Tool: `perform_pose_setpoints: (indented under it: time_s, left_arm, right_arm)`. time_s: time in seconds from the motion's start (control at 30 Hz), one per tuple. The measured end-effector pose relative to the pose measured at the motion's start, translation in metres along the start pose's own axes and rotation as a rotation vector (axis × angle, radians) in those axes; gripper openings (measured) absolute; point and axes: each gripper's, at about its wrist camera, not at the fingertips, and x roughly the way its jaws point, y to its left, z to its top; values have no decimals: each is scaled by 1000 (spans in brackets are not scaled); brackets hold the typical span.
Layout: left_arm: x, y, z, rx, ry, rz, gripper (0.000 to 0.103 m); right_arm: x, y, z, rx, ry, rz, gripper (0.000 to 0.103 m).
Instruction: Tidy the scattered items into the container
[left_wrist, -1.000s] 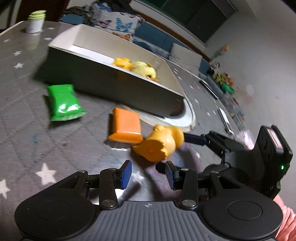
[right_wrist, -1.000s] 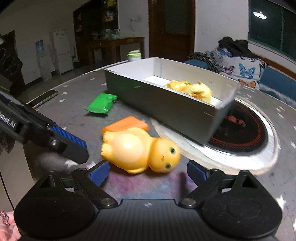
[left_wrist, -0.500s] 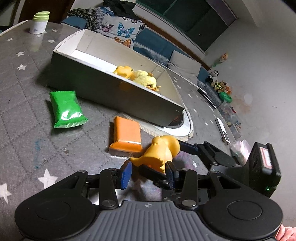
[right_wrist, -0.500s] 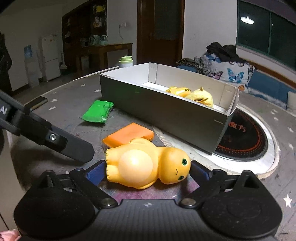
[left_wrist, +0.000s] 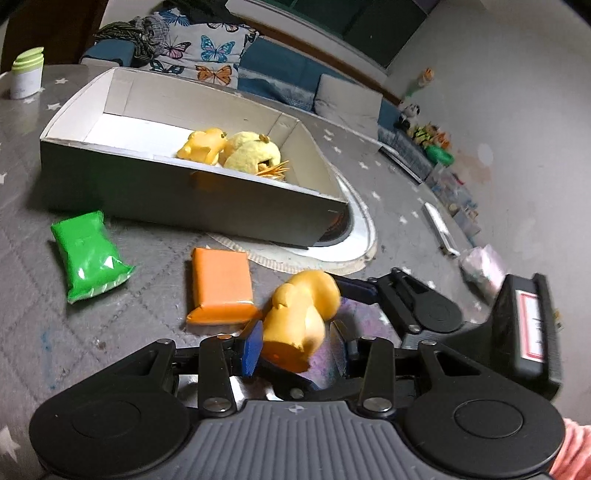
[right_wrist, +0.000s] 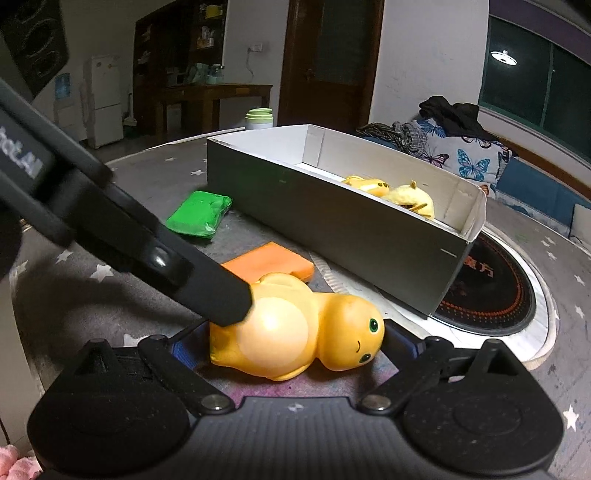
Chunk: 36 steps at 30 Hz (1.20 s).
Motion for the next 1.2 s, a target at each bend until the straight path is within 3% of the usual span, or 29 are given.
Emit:
perform_pose_setpoints:
  time_s: [0.23, 0.63, 0.93, 1.2]
  left_arm:
    - [15, 0, 5, 26, 47, 19, 45]
    - [14, -3, 4, 25, 40, 26, 45]
    - [-12, -13, 10, 24, -29, 23, 45]
    - [-38, -16, 39, 30, -120, 26, 42]
  right_arm:
    - [1, 3, 1, -26, -3, -1, 97]
    - [1, 2, 4, -30, 10, 6, 97]
    - [-16, 8, 18, -61, -16, -5, 97]
    - [-26, 2, 55, -110, -75, 4, 97]
